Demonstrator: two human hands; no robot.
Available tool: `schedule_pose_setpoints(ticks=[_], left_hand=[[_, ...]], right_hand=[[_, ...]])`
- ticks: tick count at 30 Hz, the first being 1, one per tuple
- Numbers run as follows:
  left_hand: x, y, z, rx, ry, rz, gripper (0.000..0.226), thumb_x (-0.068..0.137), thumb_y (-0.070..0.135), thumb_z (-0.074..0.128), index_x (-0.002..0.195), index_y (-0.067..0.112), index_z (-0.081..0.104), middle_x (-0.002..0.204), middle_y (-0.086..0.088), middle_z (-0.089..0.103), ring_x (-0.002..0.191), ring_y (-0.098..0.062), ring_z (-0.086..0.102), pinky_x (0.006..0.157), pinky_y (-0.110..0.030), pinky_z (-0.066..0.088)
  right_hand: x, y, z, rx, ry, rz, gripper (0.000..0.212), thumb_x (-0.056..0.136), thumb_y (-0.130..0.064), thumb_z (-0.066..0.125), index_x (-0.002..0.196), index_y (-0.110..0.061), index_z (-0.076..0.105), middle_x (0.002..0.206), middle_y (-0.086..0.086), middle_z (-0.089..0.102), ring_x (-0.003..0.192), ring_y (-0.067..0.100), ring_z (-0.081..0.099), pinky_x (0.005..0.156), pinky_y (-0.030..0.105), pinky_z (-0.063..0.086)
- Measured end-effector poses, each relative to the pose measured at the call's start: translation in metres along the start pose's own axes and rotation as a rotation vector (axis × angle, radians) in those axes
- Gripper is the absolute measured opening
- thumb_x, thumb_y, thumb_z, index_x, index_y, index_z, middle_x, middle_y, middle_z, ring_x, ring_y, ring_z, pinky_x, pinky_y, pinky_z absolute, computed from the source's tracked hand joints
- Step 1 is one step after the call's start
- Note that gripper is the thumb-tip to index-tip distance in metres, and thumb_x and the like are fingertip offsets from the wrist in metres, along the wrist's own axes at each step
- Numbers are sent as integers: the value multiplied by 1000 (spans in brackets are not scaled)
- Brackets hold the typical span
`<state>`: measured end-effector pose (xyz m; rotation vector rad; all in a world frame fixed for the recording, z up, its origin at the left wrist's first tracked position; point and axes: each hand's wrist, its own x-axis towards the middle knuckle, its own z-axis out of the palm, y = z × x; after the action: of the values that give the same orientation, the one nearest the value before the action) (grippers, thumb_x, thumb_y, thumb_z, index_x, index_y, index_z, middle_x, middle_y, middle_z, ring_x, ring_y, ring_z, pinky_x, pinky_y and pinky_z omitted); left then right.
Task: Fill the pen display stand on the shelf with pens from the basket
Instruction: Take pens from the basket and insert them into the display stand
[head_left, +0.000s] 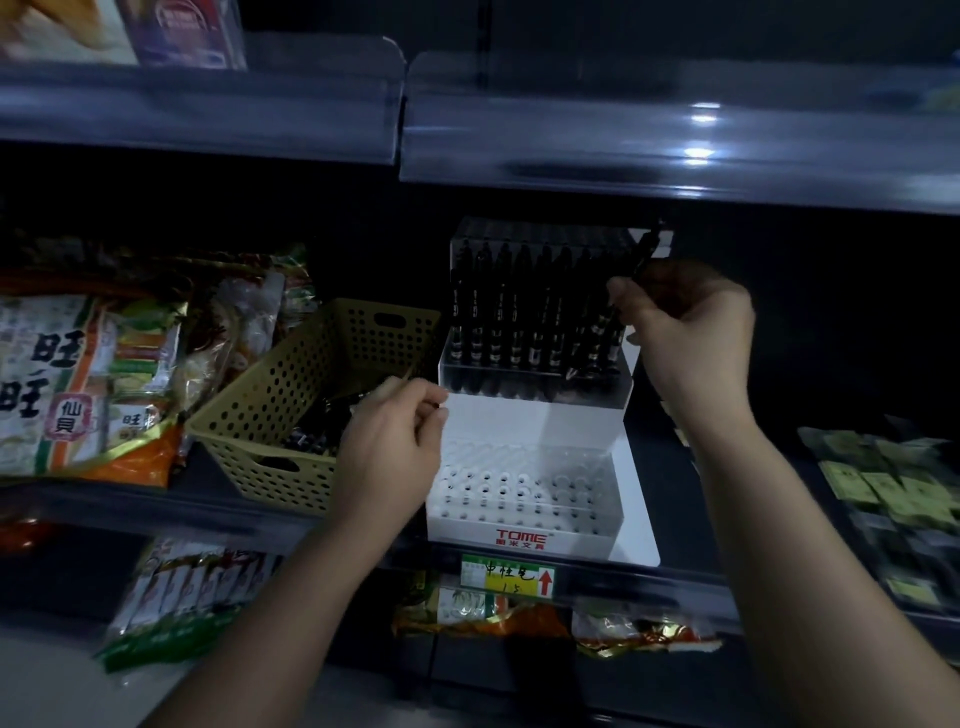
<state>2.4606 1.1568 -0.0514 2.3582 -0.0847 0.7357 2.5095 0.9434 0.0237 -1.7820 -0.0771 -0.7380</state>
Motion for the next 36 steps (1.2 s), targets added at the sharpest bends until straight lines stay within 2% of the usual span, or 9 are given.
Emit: schedule_pose_setpoints(ticks=[3, 6, 8, 10, 13, 18, 23, 26, 36], left_hand=[[6, -15, -11, 197, -46, 9, 26, 90, 15, 62, 114, 8, 66, 107, -8, 57, 103, -25, 53, 86, -38, 47], [8, -28, -15, 368, -154, -42, 37, 92, 20, 58, 127, 7, 58, 121, -12, 53, 113, -30, 48, 94, -41, 41], [7, -37, -15, 477, -252, -95, 36, 95, 23, 50, 128, 8, 54, 120, -13, 54, 110, -30, 52, 89, -41, 44], [5, -43, -13, 548, -318, -103, 26, 98, 23, 42, 116, 10, 55, 111, -12, 59, 98, -30, 58, 77, -38, 45], [2, -49, -10, 577, -305, -78, 21, 97, 19, 40, 109, 12, 56, 99, -9, 66, 89, -29, 63, 68, -33, 39], [0, -52, -5, 593, -257, -62, 20, 97, 17, 40, 110, 13, 55, 97, -8, 68, 89, -29, 63, 66, -31, 28], [0, -55, -3, 587, -244, -64, 19, 96, 15, 41, 108, 13, 55, 96, -6, 67, 87, -28, 63, 69, -31, 28], [-1, -56, -2, 590, -233, -56, 17, 95, 14, 42, 106, 13, 55, 91, -5, 67, 84, -27, 62, 69, -31, 28], [-1, -57, -1, 623, -227, -41, 19, 95, 14, 43, 110, 14, 54, 92, -5, 67, 84, -27, 62, 70, -32, 29]], right_hand=[[-2, 0, 1, -34, 16, -32, 8, 81, -25, 74, 81, -23, 67, 78, 1, 70, 74, 20, 68, 71, 44, 57], [-2, 1, 3, -46, 37, -48, 10, 81, -26, 74, 85, -19, 69, 80, 2, 70, 76, 20, 68, 72, 45, 57], [-1, 1, 4, -47, 69, -67, 15, 80, -29, 73, 87, -16, 70, 79, 4, 71, 76, 22, 68, 72, 46, 56], [2, 1, 5, -55, 96, -88, 16, 80, -30, 73, 87, -15, 70, 78, 4, 71, 74, 23, 68, 71, 43, 56], [3, 0, 7, -118, 86, -137, 13, 81, -26, 74, 85, -13, 70, 76, 1, 68, 72, 20, 66, 68, 30, 53], [-3, 4, 14, -195, 40, -144, 15, 82, -23, 74, 87, -9, 71, 73, -3, 62, 71, 14, 61, 65, 22, 44], [-7, 12, 18, -257, -7, -110, 22, 83, -26, 73, 97, -10, 72, 82, -4, 66, 78, 11, 62, 64, 12, 43], [-10, 15, 20, -283, -20, -100, 24, 83, -27, 73, 99, -9, 72, 89, 3, 72, 81, 14, 64, 69, 21, 46], [-7, 17, 23, -362, -19, -112, 27, 81, -27, 75, 97, -7, 69, 88, 8, 72, 81, 23, 66, 70, 28, 51]])
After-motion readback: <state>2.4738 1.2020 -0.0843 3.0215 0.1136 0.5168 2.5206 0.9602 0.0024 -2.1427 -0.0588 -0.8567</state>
